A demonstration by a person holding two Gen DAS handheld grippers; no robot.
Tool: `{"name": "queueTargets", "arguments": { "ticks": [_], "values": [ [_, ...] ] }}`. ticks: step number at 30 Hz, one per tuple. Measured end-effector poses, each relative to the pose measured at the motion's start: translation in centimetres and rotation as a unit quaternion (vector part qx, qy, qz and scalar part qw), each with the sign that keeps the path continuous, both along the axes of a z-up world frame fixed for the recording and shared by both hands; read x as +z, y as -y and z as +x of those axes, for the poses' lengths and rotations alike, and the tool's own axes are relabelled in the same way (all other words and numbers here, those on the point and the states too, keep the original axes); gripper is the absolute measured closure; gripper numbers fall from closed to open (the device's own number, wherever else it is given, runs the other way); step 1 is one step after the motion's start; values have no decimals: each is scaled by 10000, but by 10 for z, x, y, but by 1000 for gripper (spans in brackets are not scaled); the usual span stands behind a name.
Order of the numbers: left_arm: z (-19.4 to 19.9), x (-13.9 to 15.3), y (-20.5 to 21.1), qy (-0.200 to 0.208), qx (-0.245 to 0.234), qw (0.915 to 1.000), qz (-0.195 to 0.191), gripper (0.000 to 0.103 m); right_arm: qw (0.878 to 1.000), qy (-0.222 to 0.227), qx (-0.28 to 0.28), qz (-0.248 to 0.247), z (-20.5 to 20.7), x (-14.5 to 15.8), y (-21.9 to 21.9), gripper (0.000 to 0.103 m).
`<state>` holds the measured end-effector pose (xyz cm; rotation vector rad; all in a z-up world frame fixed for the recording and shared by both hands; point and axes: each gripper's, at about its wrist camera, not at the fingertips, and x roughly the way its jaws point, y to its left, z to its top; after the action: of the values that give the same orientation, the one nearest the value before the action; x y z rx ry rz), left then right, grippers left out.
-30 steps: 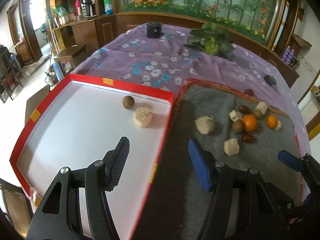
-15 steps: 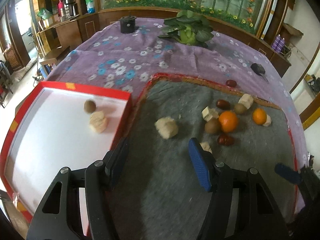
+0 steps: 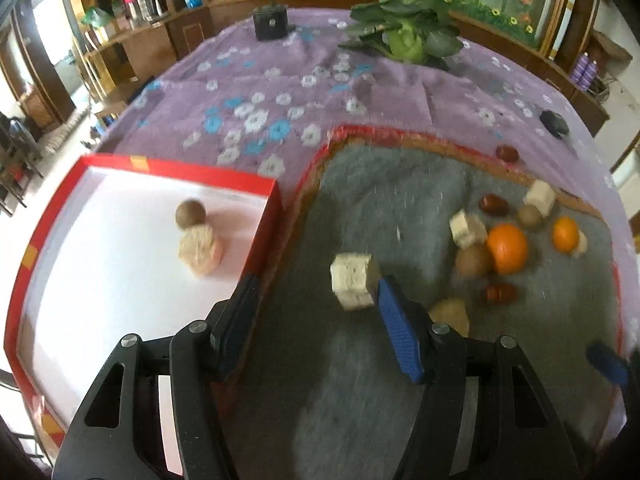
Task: Organize fruits
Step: 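Grasp a beige cookie with the left tool while the right tool grasps another cookie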
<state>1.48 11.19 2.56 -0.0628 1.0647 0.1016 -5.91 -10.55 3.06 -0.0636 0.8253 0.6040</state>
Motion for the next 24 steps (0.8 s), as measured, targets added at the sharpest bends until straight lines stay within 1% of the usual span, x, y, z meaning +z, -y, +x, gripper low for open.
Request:
{"name": "queueTargets", "arguments": {
  "ticks": [3,7,9,15,20,21,22,23,24],
  "values": [
    [-15,3,0,51,-101,9999,31,40,10000,-58,30,-22,4,-3,-2,35],
    [-23,4,3,135,-129,9998,18,40,9999,-114,59,5,4,-6,-2,35],
    [-22,4,6,145,-196,9997,-34,40,9999,-126,44,11,5,-7,-1,35],
    [-9,6,16,348,-304,9987,-204,40,9999,-108,40,42,5,-5,-2,35],
    [2,-2,18,326,-361,9986,-224,41,9999,-43,81,44,5,-3,-5,35],
    [4,-4,16,307,-370,9985,-250,44,9999,-35,96,52,5,-3,-6,35],
    [4,-5,15,301,-378,9984,-287,60,9999,-37,119,57,6,-2,-6,35],
    [5,-7,13,270,-353,9986,-281,69,9999,-33,137,51,7,-2,-8,35],
    [5,-8,11,282,-331,9988,-211,73,9999,-29,148,45,7,-2,-9,35]
  ]
}}
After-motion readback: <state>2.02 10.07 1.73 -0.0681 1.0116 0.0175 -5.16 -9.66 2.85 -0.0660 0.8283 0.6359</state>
